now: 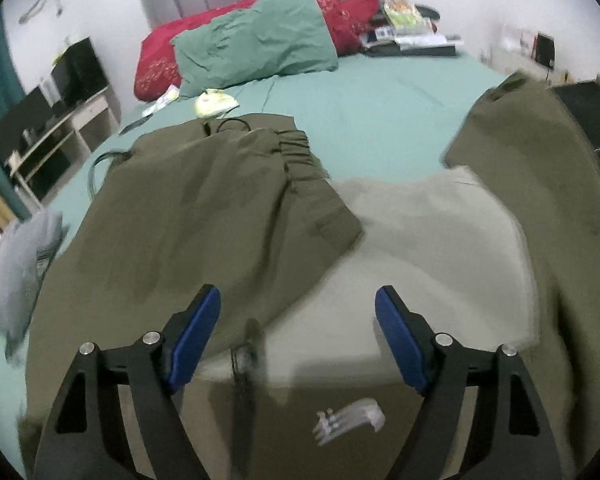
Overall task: Fold large clothes
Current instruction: 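Grasp the jacket's sleeve cuff with the right gripper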
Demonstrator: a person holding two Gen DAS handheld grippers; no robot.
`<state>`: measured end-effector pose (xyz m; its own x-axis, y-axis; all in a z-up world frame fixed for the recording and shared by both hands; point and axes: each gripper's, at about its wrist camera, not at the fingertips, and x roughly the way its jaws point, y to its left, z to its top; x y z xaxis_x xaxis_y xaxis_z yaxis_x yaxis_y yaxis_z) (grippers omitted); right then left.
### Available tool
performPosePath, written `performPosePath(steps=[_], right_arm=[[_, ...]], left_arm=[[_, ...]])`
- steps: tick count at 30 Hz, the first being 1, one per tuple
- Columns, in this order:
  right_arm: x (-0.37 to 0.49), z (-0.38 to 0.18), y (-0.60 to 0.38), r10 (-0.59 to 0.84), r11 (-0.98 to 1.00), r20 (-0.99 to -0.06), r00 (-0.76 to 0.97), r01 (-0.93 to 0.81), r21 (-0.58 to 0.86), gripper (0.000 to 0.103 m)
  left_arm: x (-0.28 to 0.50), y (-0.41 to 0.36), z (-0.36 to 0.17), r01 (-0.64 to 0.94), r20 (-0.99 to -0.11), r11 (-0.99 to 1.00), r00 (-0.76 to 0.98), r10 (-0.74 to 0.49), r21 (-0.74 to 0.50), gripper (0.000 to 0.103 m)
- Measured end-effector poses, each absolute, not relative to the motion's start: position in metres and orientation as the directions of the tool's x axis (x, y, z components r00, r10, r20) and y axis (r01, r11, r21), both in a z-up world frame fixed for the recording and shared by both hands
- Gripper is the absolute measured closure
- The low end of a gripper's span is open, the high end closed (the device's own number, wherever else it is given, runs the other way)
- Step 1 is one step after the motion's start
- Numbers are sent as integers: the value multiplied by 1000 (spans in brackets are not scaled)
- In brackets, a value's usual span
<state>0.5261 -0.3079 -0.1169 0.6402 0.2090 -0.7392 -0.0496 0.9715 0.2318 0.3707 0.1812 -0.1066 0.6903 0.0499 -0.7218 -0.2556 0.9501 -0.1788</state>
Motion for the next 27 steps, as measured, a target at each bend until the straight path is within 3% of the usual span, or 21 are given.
performPosePath(steps=[5, 7, 8, 17, 21, 24, 25, 27], right_arm=[[562, -147, -301, 266, 936, -763, 589, 32, 351, 26], [559, -148, -299, 263, 936, -763, 590, 36, 351, 65], [554, -147, -300, 261, 941, -772, 580, 26, 337, 94], [480, -76, -350, 173, 979, -735, 656, -33, 201, 99], [431, -71, -374, 97, 992, -787, 609, 6, 127, 99], [413, -100, -386, 87, 994, -861, 501, 12, 108, 98], [405, -114, -392, 109, 992, -883, 456, 5, 125, 97], [390, -124, -404, 133, 989, -891, 433, 4, 149, 80]], left_arm=[[382, 185, -118, -274, -765, 942, 644, 31, -193, 26], [384, 182, -118, -272, -765, 943, 643, 31, -191, 26], [386, 178, -117, -267, -764, 947, 644, 37, -180, 26], [380, 155, -117, -232, -768, 966, 638, 63, -113, 26], [377, 148, -118, -230, -774, 966, 630, 58, -115, 26], [376, 140, -119, -216, -776, 971, 628, 56, -105, 26], [375, 136, -120, -209, -776, 973, 628, 57, -98, 26], [375, 132, -122, -199, -777, 977, 627, 64, -81, 26]])
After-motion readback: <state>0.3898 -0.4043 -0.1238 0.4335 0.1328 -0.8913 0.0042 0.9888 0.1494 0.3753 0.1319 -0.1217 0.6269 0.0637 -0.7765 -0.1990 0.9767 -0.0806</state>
